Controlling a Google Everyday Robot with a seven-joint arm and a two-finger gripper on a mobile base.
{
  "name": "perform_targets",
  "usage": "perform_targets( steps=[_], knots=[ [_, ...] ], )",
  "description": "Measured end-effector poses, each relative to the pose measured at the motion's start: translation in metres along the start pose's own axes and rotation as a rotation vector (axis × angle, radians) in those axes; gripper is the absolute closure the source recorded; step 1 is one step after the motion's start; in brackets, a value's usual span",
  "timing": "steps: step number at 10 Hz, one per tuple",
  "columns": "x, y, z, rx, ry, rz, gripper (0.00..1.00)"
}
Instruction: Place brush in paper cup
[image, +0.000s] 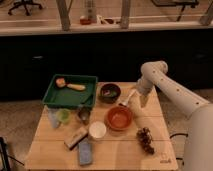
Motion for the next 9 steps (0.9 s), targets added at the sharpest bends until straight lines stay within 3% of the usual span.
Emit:
perform_targets(
  steps=[4, 9],
  knots=[
    [-0.008, -0.011, 0.017, -0.014, -0.011, -0.033, 0.20],
    [-0.011, -0.028, 0.057, -0.060, -0.021, -0.057, 0.20]
  ],
)
